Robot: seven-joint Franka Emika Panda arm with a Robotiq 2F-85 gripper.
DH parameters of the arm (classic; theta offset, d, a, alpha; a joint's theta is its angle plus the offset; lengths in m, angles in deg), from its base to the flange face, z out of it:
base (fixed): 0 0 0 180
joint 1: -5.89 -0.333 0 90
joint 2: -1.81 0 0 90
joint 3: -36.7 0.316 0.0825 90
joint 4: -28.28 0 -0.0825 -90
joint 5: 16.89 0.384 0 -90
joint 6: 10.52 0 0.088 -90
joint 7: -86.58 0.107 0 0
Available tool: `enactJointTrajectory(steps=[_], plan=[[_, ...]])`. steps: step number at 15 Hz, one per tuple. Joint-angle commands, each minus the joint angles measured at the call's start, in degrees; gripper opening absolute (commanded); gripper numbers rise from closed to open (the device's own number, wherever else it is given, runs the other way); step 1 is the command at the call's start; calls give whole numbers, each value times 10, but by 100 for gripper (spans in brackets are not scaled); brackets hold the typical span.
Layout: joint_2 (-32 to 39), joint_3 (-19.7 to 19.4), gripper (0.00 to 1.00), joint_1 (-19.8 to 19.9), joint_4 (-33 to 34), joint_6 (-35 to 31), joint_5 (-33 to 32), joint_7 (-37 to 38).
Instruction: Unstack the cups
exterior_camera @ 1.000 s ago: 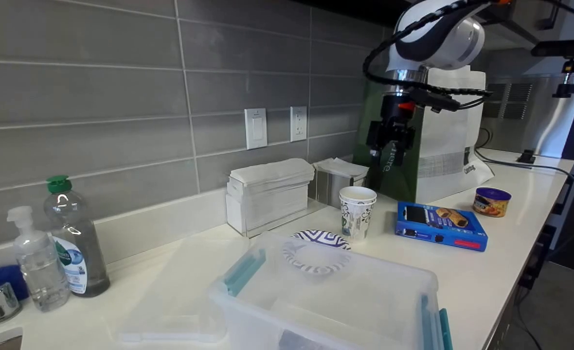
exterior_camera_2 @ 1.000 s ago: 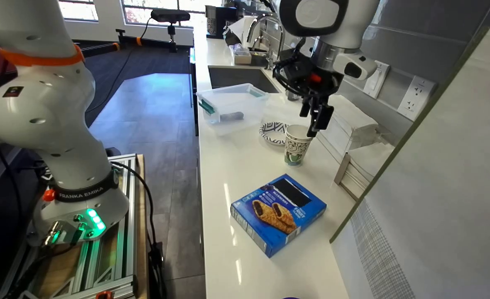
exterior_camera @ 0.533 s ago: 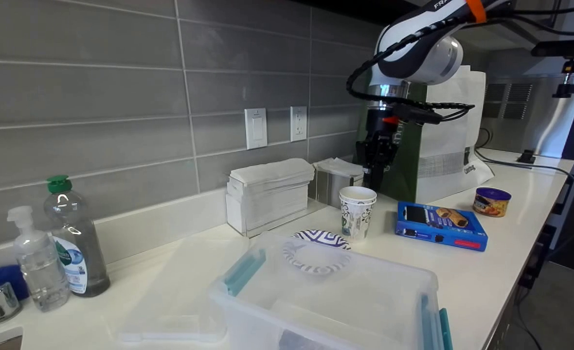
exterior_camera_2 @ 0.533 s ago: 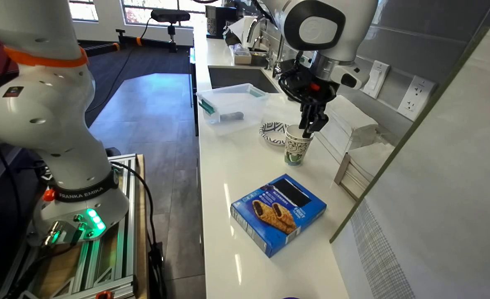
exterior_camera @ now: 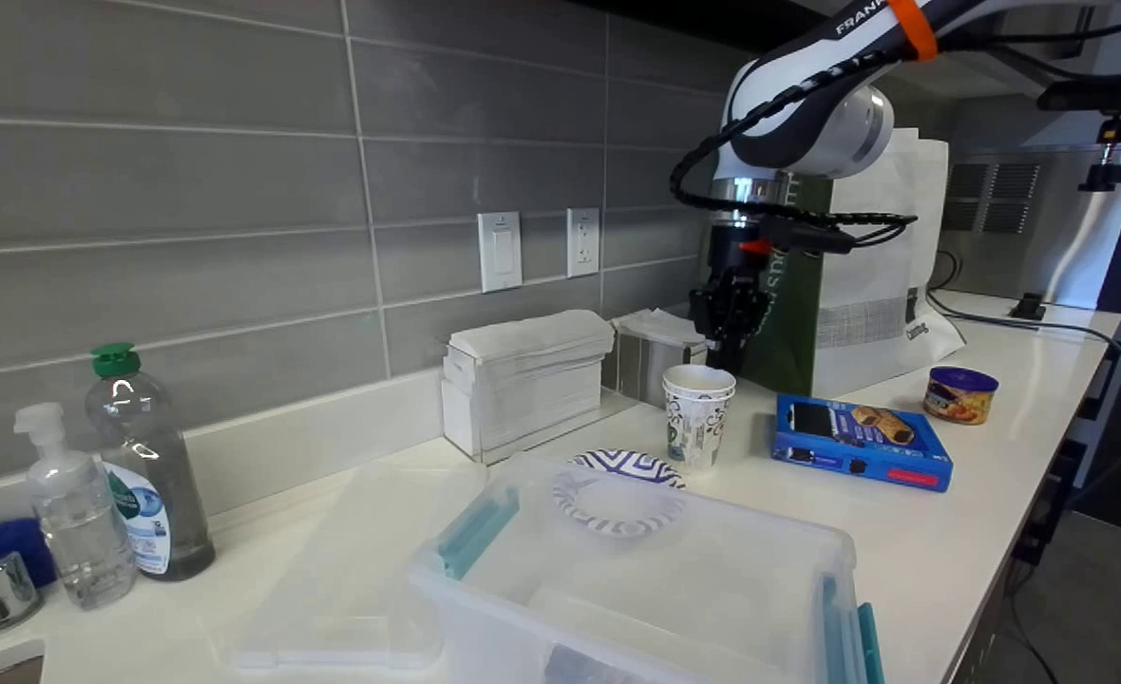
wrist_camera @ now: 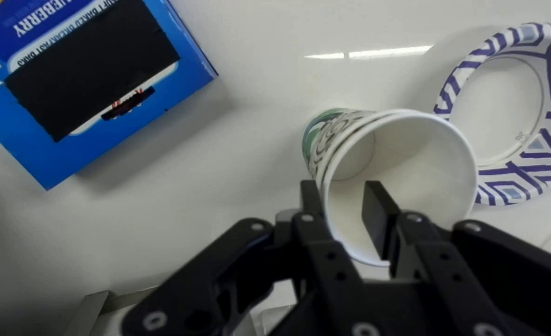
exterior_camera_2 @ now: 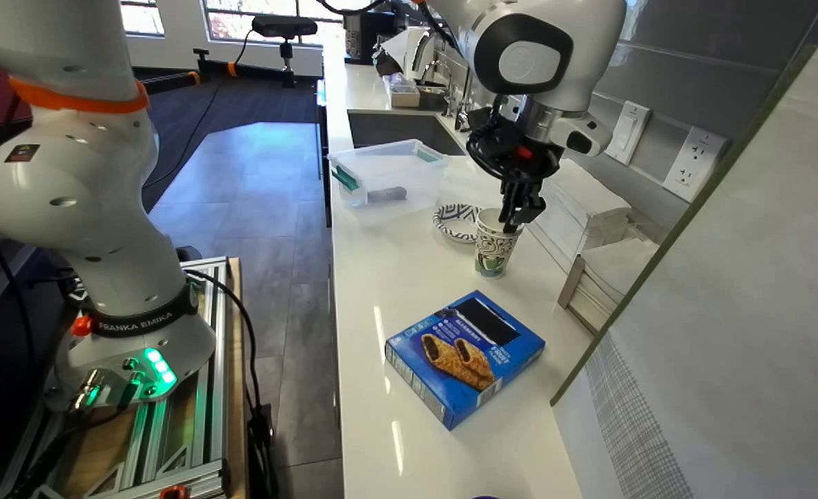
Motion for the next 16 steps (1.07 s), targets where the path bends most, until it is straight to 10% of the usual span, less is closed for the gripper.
enactJointTrajectory(steps=[1,5,9,16], plan=[[15,4,21,-1,5,-12,-13,14],[19,6,36,-3,2,-12,-27,15],[21,6,3,-3,1,-14,-38,16],[-2,8,0,-9,-3,-5,-64,20]])
